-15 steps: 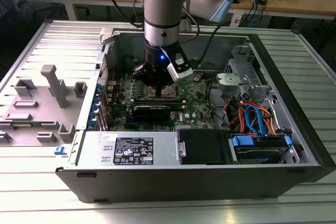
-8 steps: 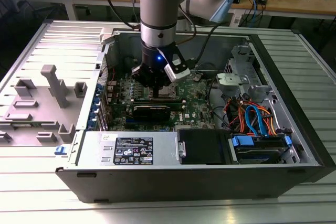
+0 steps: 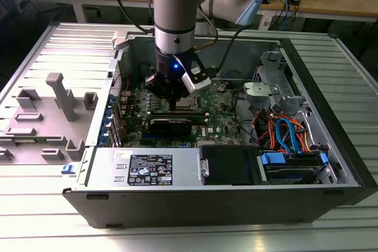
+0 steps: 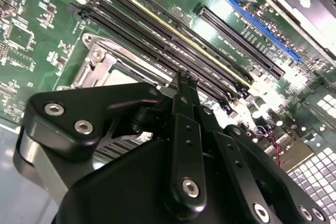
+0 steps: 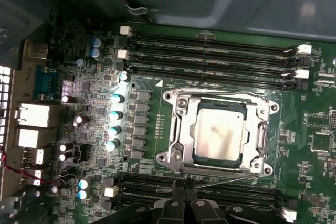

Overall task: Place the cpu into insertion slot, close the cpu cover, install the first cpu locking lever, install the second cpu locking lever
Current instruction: 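Install the second cpu locking lever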

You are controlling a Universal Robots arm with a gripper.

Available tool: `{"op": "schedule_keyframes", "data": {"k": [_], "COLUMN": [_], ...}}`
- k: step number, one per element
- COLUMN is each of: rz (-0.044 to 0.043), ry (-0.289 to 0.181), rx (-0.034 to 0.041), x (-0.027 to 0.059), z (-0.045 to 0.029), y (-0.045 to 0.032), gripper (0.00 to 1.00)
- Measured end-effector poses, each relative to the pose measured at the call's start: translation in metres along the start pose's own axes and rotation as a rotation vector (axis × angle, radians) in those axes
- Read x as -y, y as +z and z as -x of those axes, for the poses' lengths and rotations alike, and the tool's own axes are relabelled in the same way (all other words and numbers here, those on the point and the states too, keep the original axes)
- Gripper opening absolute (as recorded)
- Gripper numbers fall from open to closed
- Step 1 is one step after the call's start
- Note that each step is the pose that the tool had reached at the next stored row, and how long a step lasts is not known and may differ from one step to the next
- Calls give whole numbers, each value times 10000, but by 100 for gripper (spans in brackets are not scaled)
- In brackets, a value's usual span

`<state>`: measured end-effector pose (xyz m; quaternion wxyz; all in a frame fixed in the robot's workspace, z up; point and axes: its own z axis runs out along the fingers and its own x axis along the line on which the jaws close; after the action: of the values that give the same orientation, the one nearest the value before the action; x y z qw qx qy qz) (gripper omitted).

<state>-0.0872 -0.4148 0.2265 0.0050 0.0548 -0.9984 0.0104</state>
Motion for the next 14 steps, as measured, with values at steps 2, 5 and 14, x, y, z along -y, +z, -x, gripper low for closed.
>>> {"op": "schedule_keyframes", "data": {"k": [2,5,14], "rz": [0,-2,303], "ry": [-34,-130,-206], "rx": [1,3,41], "x": [-2,-4,12], "z": [-27,-62,-93], "y": [1,4,-8], "gripper": [11,11,11]}}
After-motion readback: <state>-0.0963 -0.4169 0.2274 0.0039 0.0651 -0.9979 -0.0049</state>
